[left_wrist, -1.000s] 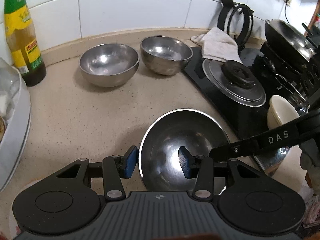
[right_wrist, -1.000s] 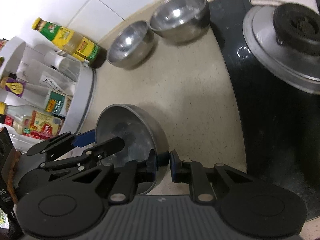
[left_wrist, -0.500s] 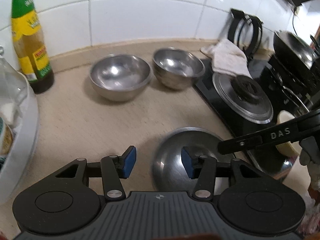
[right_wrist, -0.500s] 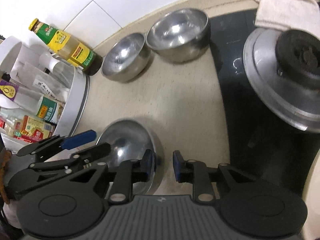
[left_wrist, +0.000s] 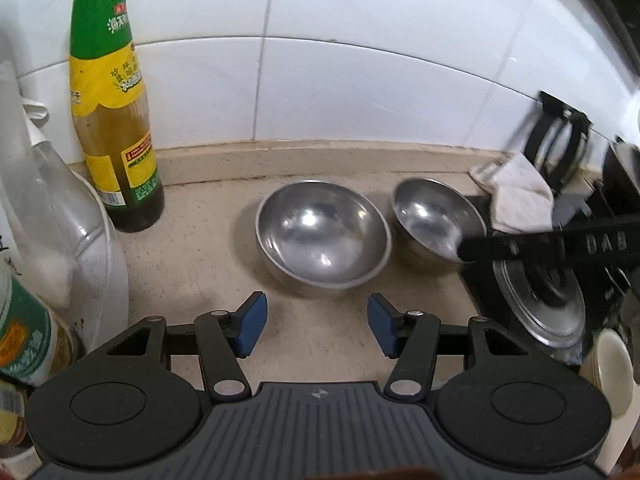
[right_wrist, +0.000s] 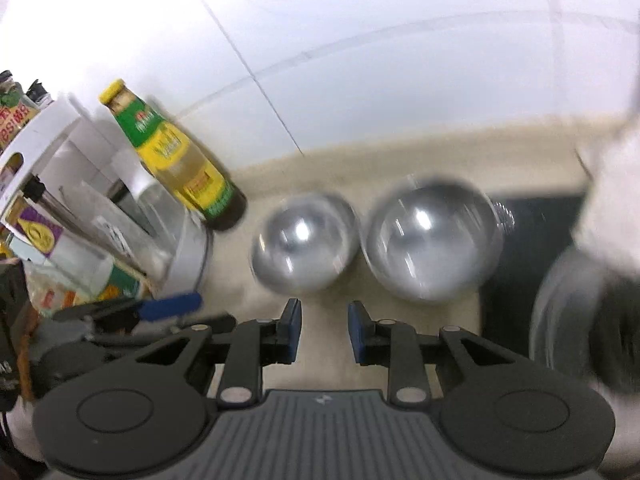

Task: Organize plates and bowls
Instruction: 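Carry the steel bowl with both grippers over another steel bowl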

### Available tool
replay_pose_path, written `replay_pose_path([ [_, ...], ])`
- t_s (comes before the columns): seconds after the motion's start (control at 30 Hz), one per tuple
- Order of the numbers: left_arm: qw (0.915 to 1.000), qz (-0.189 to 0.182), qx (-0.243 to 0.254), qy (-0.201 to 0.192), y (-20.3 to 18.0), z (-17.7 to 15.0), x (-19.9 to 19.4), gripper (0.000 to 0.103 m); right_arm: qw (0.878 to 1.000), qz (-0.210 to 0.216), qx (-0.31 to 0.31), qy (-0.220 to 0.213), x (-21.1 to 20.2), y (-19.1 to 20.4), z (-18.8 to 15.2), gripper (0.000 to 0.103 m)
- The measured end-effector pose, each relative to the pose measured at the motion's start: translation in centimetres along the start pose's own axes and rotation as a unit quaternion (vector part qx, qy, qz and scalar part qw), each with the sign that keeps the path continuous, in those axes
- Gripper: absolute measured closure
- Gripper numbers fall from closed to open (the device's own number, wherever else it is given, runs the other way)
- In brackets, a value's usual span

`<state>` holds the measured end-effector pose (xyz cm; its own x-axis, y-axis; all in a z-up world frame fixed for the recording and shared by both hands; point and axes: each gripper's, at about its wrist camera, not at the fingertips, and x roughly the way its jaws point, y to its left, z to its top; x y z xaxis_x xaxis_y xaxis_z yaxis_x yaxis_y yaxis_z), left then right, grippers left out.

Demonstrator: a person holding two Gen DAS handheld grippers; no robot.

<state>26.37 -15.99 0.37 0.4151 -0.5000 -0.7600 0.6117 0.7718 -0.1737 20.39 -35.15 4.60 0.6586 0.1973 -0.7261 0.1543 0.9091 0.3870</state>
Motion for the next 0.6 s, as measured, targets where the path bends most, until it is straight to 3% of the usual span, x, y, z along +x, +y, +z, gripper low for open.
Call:
replay_pose_path([
  [0.27, 0.9992, 0.003, -0.039, 0.012, 1.1, 2.1, 2.8, 0.041, 0.998, -0.032, -0.059, 0.021, 5.5, 1.0, 6.6, 0.078],
  [0.6, 0.9979, 0.017, -0.058, 0.024, 1.4, 3.3, 5.3, 0.041, 0.991, -0.035, -0.106, 0.079, 10.7, 0.5, 8.7, 0.078],
])
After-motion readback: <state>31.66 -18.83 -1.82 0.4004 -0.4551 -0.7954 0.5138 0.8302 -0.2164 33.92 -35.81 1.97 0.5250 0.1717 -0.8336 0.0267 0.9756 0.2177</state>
